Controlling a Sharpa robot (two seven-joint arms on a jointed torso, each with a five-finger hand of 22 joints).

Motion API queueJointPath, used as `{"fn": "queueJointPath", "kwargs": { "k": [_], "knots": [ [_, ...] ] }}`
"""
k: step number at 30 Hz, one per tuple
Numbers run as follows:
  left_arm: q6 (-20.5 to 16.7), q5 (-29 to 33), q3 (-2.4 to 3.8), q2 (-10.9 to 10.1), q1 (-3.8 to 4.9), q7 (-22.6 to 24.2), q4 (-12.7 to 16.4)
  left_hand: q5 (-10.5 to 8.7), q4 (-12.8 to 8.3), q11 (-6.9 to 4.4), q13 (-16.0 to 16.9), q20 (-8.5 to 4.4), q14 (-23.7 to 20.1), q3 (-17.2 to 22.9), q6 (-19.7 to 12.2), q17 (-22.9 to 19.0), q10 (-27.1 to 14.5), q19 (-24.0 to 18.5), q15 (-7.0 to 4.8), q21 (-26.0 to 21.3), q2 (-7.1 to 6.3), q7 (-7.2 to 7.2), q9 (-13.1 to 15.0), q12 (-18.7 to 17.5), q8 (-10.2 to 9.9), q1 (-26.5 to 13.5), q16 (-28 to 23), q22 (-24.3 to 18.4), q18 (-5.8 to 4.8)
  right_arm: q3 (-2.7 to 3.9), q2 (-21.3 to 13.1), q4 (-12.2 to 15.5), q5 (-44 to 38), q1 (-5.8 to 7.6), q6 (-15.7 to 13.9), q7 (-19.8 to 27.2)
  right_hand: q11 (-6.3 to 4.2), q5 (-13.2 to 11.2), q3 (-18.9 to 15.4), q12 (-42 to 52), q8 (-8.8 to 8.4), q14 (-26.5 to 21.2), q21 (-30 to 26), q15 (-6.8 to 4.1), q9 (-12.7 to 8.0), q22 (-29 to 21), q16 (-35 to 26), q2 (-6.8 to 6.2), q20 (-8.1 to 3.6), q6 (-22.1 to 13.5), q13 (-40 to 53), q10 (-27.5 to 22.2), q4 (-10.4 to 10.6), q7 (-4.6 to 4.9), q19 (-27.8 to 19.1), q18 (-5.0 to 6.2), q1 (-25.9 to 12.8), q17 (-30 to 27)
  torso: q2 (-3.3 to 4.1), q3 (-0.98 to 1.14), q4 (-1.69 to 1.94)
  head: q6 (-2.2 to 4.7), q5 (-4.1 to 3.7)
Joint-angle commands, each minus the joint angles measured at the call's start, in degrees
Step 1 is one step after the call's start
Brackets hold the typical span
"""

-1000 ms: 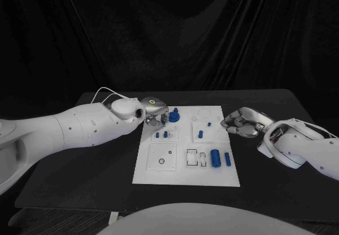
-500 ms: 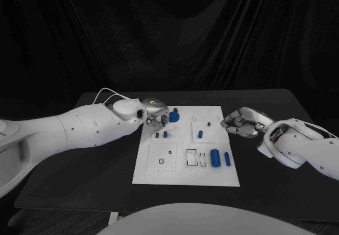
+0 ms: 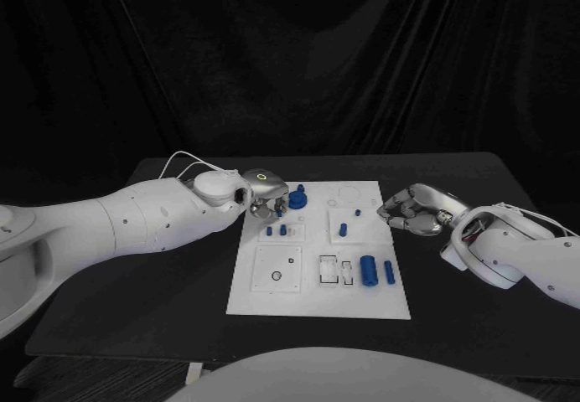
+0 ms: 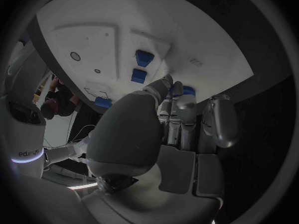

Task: Assemble the parts on the task board

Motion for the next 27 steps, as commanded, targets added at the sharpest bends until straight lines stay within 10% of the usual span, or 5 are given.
{"fn": "queueJointPath", "kwargs": {
  "k": [1, 27],
  "knots": [
    [0.73, -0.05, 0.04, 0.07, -0.14, 0.1, 0.11, 0.36, 0.1, -0.22, -0.06, 0.12, -0.43, 0.31, -0.32, -0.06, 0.25, -0.42, 0.01, -0.29, -0.44, -0.15, -0.07, -0.27, -0.14, 0.08, -0.24, 9.75, -0.39, 0.03, -0.02, 0.12, -0.25, -0.16, 0.24, -0.9, -0.46, 0.15, 0.46, -0.27, 0.25, 3.63, -0.2, -0.21, 0.06, 5.88, -0.25, -0.25, -0.03, 0.22, 9.59, 1.42, 0.01, -0.04, -0.23, 1.06, 0.2, 7.67, -0.01, 0.02, 0.0, -0.01, -0.05],
    [0.86, -0.05, 0.04, 0.75, -0.75, 0.22, -0.33, 0.47, 0.11, -0.22, -0.11, 0.13, -0.91, 0.38, -0.28, -0.74, 0.37, -0.69, 0.05, -0.75, -0.51, -0.17, -0.13, -0.42, -0.22, 0.01, -0.79, 9.64, -0.31, 0.03, 0.07, -0.03, -0.25, -0.24, 0.52, -1.27, -0.46, 0.16, 0.56, -0.32, 0.24, 3.61, -0.33, -0.22, 0.06, 5.85, -0.3, -0.25, -0.04, 0.2, 9.52, 1.36, -0.03, -0.04, -0.28, 1.08, 0.27, 7.62, 0.0, 0.0, 0.0, -0.01, 0.09]
  ]
}}
